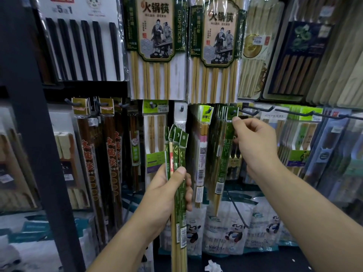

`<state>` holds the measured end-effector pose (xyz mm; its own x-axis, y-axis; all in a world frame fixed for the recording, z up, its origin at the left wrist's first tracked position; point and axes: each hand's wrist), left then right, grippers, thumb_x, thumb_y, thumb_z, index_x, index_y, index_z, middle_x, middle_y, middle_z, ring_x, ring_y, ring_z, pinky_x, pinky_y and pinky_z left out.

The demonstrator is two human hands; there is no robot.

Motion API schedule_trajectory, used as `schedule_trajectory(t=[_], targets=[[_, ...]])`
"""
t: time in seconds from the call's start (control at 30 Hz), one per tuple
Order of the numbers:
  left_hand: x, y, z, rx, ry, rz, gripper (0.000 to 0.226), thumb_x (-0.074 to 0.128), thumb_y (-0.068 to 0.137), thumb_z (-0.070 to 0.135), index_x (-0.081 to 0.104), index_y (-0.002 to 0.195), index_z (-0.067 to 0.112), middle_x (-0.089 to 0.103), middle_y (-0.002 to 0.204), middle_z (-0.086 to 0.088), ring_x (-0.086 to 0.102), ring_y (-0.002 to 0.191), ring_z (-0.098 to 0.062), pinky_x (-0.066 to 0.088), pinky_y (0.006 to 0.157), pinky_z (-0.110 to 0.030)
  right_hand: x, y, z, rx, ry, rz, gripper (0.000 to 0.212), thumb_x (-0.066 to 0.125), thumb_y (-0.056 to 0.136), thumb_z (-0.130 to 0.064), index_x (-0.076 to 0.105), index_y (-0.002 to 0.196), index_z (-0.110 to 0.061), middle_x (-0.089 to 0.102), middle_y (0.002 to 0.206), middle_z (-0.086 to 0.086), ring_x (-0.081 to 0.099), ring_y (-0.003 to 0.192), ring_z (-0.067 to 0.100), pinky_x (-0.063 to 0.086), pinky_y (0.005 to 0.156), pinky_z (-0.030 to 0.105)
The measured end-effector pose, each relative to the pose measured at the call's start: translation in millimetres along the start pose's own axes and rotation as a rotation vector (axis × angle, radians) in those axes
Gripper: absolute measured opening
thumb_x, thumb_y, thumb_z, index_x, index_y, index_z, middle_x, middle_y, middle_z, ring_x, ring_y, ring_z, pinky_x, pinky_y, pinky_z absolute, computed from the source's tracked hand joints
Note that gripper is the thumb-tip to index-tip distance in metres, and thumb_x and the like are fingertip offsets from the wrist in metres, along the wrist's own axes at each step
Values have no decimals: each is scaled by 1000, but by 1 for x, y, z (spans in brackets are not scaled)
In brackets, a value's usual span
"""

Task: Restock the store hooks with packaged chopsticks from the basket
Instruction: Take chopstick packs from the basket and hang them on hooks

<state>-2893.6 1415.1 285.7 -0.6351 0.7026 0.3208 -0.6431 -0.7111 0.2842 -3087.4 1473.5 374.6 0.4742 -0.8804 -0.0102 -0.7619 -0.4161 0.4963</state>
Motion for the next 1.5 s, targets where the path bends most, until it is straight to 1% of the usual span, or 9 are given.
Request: schedule_trajectory(t=[0.2, 0.33, 0.4, 0.6, 0.8, 1.0, 1.23, 1.33, 1.5], targets=[[0, 1, -1, 36, 12, -7, 34, 63, 90, 34, 55, 108, 6, 70, 85, -6, 67, 72, -22, 60, 63, -38, 2, -19, 3, -81, -98, 44, 14, 65, 96, -29, 59, 87, -20, 58, 77, -6, 51, 60, -3, 43, 62, 24], [0, 2, -3, 41, 20, 10, 29, 63, 91, 30, 61, 110, 9, 73, 85, -9, 70, 77, -25, 62, 69, -41, 11, -47, -1, -92, -50, -244, 9, 67, 95, -29, 70, 87, -26, 70, 79, -2, 63, 68, 3, 54, 61, 22], [3, 2, -2, 32, 14, 0, 29, 62, 91, 29, 62, 113, 10, 72, 84, -9, 70, 76, -24, 63, 70, -41, 17, -58, -3, -85, 21, -351, 9, 68, 95, -26, 73, 88, -25, 73, 80, -4, 65, 68, 4, 51, 59, 15], [7, 1, -2, 27, 4, -27, 38, 58, 94, 26, 57, 125, 2, 71, 87, -14, 69, 78, -27, 61, 68, -41, 22, -66, 0, 21, 124, -434, 20, 67, 97, -27, 72, 78, -25, 63, 61, -7, 57, 52, 7, 48, 52, 23], [2, 4, -5, 30, 32, 31, 34, 62, 86, 34, 63, 107, 8, 76, 90, -2, 73, 84, -19, 61, 68, -33, 9, -44, -12, 17, 197, -216, 33, 63, 99, -21, 70, 69, -31, 61, 64, -9, 55, 58, 4, 43, 52, 15], [-2, 7, -9, 22, -4, 69, 41, 65, 85, 36, 59, 113, 7, 64, 76, 0, 66, 71, -15, 63, 72, -42, 0, -13, -18, -11, 154, -39, 27, 61, 100, -26, 62, 75, -17, 47, 66, 5, 42, 58, 13, 38, 51, 19], [-3, 9, -12, 36, 43, 28, 38, 65, 87, 38, 58, 111, 9, 64, 71, 3, 68, 67, -15, 63, 77, -47, 1, 0, -10, -24, 87, -8, 29, 62, 98, -25, 61, 73, -10, 42, 59, -1, 37, 51, 10, 42, 60, 15], [-3, 8, -11, 33, 32, 18, 41, 66, 86, 37, 57, 111, 6, 64, 71, 2, 66, 67, -15, 63, 73, -42, 3, 1, -7, -20, 82, 0, 31, 64, 97, -25, 61, 67, -16, 43, 52, -9, 38, 49, 7, 42, 55, 14], [-2, 7, -10, 23, 70, 20, 43, 65, 86, 38, 56, 112, 5, 64, 71, 3, 68, 66, -15, 64, 77, -51, 5, 5, 1, -39, 30, 4, 33, 65, 96, -28, 60, 66, -16, 44, 49, -12, 40, 49, 6, 45, 62, 24]])
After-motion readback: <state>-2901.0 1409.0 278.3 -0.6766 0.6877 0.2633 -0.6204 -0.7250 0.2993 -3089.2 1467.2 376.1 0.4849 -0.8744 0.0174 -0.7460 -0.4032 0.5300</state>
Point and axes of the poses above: each hand's wrist, its own y-axis towards the middle knuckle, its own x-axis out of the palm, z = x × y
